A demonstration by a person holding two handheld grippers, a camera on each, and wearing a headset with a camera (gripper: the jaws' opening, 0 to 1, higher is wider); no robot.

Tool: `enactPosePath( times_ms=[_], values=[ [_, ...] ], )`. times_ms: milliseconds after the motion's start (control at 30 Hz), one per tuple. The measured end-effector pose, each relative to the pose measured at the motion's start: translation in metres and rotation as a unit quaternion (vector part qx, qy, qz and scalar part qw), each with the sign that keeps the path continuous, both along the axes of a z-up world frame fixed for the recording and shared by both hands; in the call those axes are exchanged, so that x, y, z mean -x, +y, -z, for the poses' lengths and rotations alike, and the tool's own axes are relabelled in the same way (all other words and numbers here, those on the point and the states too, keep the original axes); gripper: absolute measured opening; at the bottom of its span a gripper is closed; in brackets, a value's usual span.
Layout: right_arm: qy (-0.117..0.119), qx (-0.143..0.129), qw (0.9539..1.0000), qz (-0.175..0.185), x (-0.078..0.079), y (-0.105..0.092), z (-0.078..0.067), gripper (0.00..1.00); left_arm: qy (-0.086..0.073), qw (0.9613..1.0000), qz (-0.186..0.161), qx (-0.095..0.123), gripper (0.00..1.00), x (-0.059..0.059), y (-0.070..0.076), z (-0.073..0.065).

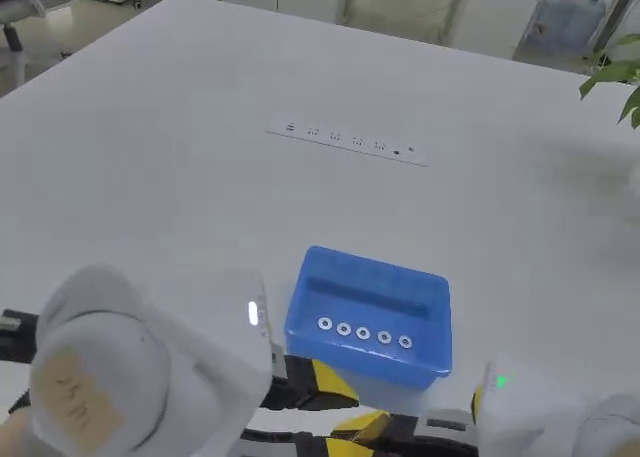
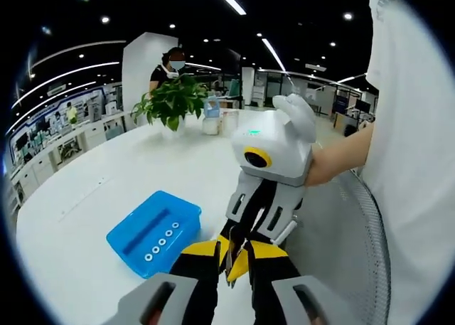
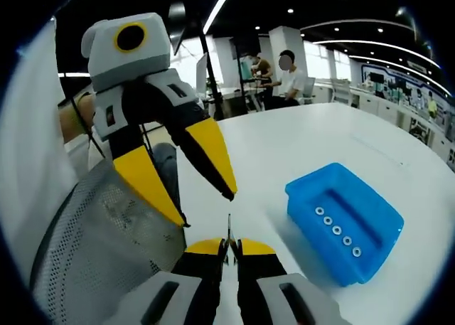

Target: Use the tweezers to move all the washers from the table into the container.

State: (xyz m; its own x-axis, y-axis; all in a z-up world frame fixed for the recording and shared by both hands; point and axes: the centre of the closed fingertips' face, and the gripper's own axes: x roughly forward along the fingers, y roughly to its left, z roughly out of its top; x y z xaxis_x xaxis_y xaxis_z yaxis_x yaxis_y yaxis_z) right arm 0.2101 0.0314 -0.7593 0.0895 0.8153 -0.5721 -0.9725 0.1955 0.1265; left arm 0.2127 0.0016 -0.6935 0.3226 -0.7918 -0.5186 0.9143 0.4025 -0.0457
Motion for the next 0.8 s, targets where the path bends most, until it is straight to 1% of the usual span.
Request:
enactPosePath(
  times_ms=[67,100,133,167,200,233,300,333,367,400,433,500,567,633,700,767,800],
  values=[
    [-0.016,0.015,0.9995,-0.022,0.004,0.001,0.002,0.03,0.007,0.9999,0.011,0.001,0.08,0.003,-0.001,0.0],
    [-0.03,0.028,0.9984,-0.039,0.006,0.001,0.004,0.03,0.011,0.9998,0.016,-0.003,0.07,0.004,0.0,0.001],
    [-0.045,0.045,0.9963,-0.058,0.009,0.001,0.006,0.03,0.012,0.9997,0.018,-0.008,0.07,0.004,0.0,0.002],
    [-0.054,0.054,0.9945,-0.071,0.011,0.001,0.007,0.03,0.011,0.9995,0.023,-0.017,0.07,0.005,0.0,0.005],
    [-0.068,0.064,0.9917,-0.088,0.013,0.003,0.009,0.03,0.013,0.9992,0.028,-0.023,0.06,0.007,0.0,0.007],
    [-0.073,0.07,0.9901,-0.097,0.015,0.003,0.009,0.03,0.013,0.999,0.033,-0.028,0.05,0.008,0.0,0.008],
    [-0.077,0.074,0.9887,-0.105,0.017,0.005,0.01,0.03,0.016,0.9982,0.044,-0.036,0.04,0.011,-0.002,0.011],
    [-0.076,0.077,0.9884,-0.107,0.017,0.005,0.011,0.03,0.015,0.9975,0.053,-0.045,0.03,0.013,-0.002,0.014],
    [-0.081,0.079,0.9873,-0.111,0.017,0.006,0.012,0.03,0.012,0.9969,0.058,-0.052,0.01,0.014,-0.002,0.016],
    [-0.084,0.082,0.9866,-0.113,0.016,0.005,0.013,0.03,0.009,0.9953,0.069,-0.067,0.0,0.016,-0.001,0.019],
    [-0.087,0.087,0.9856,-0.117,0.016,0.004,0.014,0.03,0.009,0.9945,0.073,-0.075,0.0,0.017,0.0,0.021],
    [-0.094,0.094,0.9837,-0.12,0.013,0.002,0.015,0.03,0.003,0.9941,0.073,-0.08,0.0,0.015,0.0,0.022],
    [-0.096,0.096,0.9832,-0.122,0.012,0.001,0.015,0.03,0.0,0.9931,0.078,-0.088,0.0,0.014,0.0,0.022],
    [-0.102,0.103,0.9815,-0.125,0.01,-0.003,0.016,0.03,-0.008,0.9922,0.08,-0.096,0.0,0.012,0.002,0.023],
    [-0.108,0.113,0.9796,-0.126,0.007,-0.008,0.018,0.03,-0.007,0.991,0.083,-0.105,0.0,0.01,0.003,0.025],
    [-0.11,0.116,0.9792,-0.124,0.003,-0.012,0.019,0.03,-0.016,0.9889,0.087,-0.119,0.0,0.007,0.005,0.029],
    [-0.11,0.117,0.9795,-0.122,0.001,-0.013,0.02,0.03,-0.018,0.9882,0.089,-0.123,0.0,0.006,0.005,0.03]
  ],
)
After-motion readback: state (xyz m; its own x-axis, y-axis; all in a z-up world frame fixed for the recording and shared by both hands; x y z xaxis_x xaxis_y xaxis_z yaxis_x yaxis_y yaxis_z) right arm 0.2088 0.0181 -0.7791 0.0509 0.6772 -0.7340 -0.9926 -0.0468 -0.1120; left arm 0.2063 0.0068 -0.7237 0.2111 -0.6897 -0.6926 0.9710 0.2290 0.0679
